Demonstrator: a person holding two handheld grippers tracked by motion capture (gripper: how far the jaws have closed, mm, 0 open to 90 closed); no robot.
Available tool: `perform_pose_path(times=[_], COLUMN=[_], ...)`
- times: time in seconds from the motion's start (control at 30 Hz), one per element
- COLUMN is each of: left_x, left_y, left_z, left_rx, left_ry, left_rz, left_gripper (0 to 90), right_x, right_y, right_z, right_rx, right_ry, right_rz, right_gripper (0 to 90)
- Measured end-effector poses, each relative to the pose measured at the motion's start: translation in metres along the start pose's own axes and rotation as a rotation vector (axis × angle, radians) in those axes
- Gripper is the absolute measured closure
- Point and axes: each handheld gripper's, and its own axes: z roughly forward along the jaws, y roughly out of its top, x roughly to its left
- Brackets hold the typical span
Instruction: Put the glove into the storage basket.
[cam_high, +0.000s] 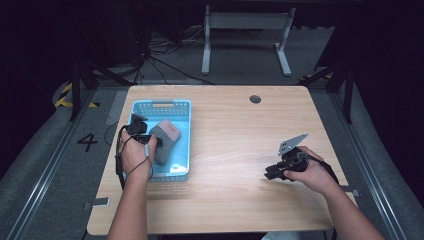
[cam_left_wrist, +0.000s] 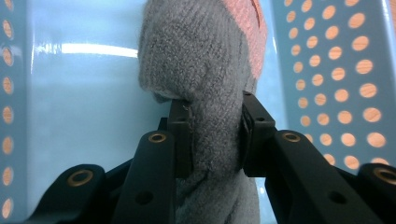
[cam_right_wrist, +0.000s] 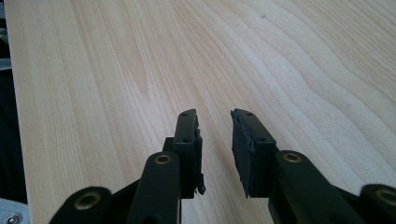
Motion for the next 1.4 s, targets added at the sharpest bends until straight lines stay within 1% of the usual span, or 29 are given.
perform_pose_path(times=[0.1,0.13,0.17,0.27,0.3,0.33,0.37,0.5,0.53,0.67,0.73,0.8,0.83,0.87,0.9,1.0,1.03,1.07,1.1,1.13,1.17,1.2,1.23,1.27,1.3,1.37,1.4], left_x=[0.001,0.001,0.002,0.003,0.004,0.004,0.004,0.006,0.006,0.005,0.004,0.003,0.003,0.003,0.003,0.0,0.0,-0.001,-0.002,-0.002,-0.006,-0.006,-0.011,-0.011,-0.015,-0.021,-0.025], left_y=[0.0,0.0,-0.001,-0.001,-0.001,-0.001,-0.002,-0.004,-0.005,-0.007,-0.008,-0.008,-0.009,-0.009,-0.009,-0.008,-0.008,-0.008,-0.008,-0.008,-0.008,-0.008,-0.008,-0.008,-0.008,-0.009,-0.01], left_z=[0.001,0.001,0.002,0.004,0.005,0.005,0.006,0.007,0.008,0.009,0.008,0.008,0.007,0.007,0.004,-0.004,-0.004,-0.009,-0.012,-0.012,-0.019,-0.019,-0.027,-0.027,-0.032,-0.039,-0.043], left_rx=[0.004,0.004,0.009,0.016,0.026,0.026,0.038,0.054,0.079,0.096,0.109,0.116,0.12,0.12,0.102,0.07,0.07,0.053,0.04,0.04,0.03,0.03,0.024,0.024,0.034,0.031,0.025], left_ry=[0.029,0.029,0.05,0.058,0.072,0.072,0.086,0.101,0.109,0.113,0.125,0.127,0.14,0.14,0.133,0.125,0.125,0.123,0.11,0.11,0.097,0.097,0.069,0.069,0.048,0.016,-0.004], left_rz=[-0.008,-0.008,-0.005,-0.011,-0.013,-0.013,-0.025,-0.028,-0.037,-0.031,-0.022,-0.025,-0.019,-0.019,-0.006,0.009,0.009,0.024,0.027,0.027,0.052,0.052,0.086,0.086,0.125,0.173,0.206], left_gripper=[69.7,69.2,68.6,67.2,66.5,65.2,62.6,51.7,51.8,50.0,49.8,49.7,49.6,49.6,49.6,51.1,51.1,51.5,51.8,52.1,52.4,52.4,52.4,51.8,51.8,51.8,52.0], right_x=[0.0,0.0,0.0,0.0,0.0,0.0,0.0,0.001,0.002,0.002,0.002,0.002,0.002,0.002,0.002,0.002,0.002,0.001,0.001,0.001,0.001,0.001,0.0,0.0,0.0,-0.001,-0.001], right_y=[0.0,0.0,0.0,0.0,0.0,0.0,0.0,0.001,0.001,0.001,0.001,0.001,0.002,0.002,0.002,0.002,0.002,0.002,0.002,0.002,0.002,0.002,0.002,0.002,0.002,0.002,0.002], right_z=[0.0,0.0,0.0,0.0,0.0,0.0,0.0,0.0,0.0,0.0,0.0,0.0,0.0,0.0,0.0,0.001,0.001,0.0,-0.001,-0.001,-0.002,-0.002,-0.003,-0.003,-0.004,-0.006,-0.007], right_rx=[0.0,0.0,-0.002,-0.002,-0.001,-0.001,-0.002,-0.005,-0.006,-0.007,-0.009,-0.01,-0.01,-0.01,-0.011,-0.008,-0.008,-0.012,-0.014,-0.014,-0.018,-0.018,-0.022,-0.022,-0.022,-0.024,-0.027], right_ry=[0.0,0.0,0.002,0.003,0.002,0.002,0.002,0.003,0.004,0.005,0.007,0.007,0.006,0.006,0.007,0.007,0.007,0.006,0.004,0.004,-0.001,-0.001,-0.005,-0.005,-0.009,-0.013,-0.014], right_rz=[-0.002,-0.002,-0.001,-0.002,-0.002,-0.002,-0.005,-0.006,-0.007,-0.01,-0.014,-0.014,-0.013,-0.013,-0.016,-0.016,-0.016,-0.016,-0.016,-0.016,-0.018,-0.018,-0.014,-0.014,-0.014,-0.018,-0.017], right_gripper=[71.3,71.3,71.1,71.0,71.1,71.1,71.1,70.9,70.8,70.4,70.0,69.9,69.5,69.5,69.0,68.9,68.9,69.0,69.1,69.1,69.3,69.3,69.7,69.7,69.8,70.1,70.1])
